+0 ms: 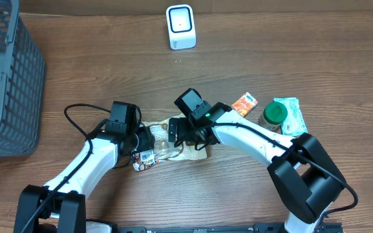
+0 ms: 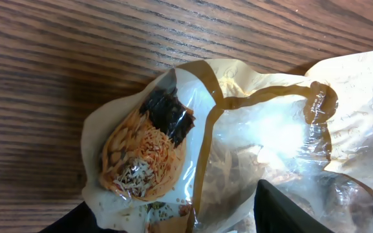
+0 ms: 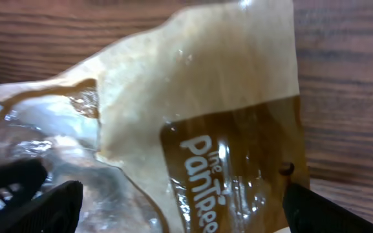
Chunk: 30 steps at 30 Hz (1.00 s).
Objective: Scan the item barcode
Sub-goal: 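Grasp the snack bag's brown label edge with the right gripper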
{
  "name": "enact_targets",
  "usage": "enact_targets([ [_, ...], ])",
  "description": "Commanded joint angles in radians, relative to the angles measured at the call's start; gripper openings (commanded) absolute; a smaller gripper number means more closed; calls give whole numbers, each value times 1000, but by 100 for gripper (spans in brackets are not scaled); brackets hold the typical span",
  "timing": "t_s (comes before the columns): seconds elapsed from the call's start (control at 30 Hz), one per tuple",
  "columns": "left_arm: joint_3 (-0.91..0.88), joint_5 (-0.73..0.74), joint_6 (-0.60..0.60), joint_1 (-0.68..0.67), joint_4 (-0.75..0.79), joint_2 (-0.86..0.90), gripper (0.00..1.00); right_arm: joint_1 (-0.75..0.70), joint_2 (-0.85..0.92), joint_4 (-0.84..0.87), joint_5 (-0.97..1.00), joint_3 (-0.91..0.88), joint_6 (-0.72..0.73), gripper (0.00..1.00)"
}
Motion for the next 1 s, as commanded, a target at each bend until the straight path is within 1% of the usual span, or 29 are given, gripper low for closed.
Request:
enact_targets([
  [0.0,25,-3,22,-6,-1,11,56,-3,-27,-7,37,37,-20,100],
  [0.33,25,-3,26,-6,8,11,55,-2,-14,-2,115,13,-16,100],
  [0.43,25,-2,31,-6,20,11,55,-2,-13,30,113,-11,10,100],
  [0.63,25,24,52,-6,44,11,55,-2,-11,26,107,-34,80,100],
  [0.8,25,24,51,-6,39,13,55,-2,-2,25,102,-42,109,100],
  [0.87,25,24,51,-6,39,16,55,-2,14,23,79,-43,140,100],
  [0.97,24,24,51,-6,38,19,55,-2,53,38,-16,-43,146,100],
])
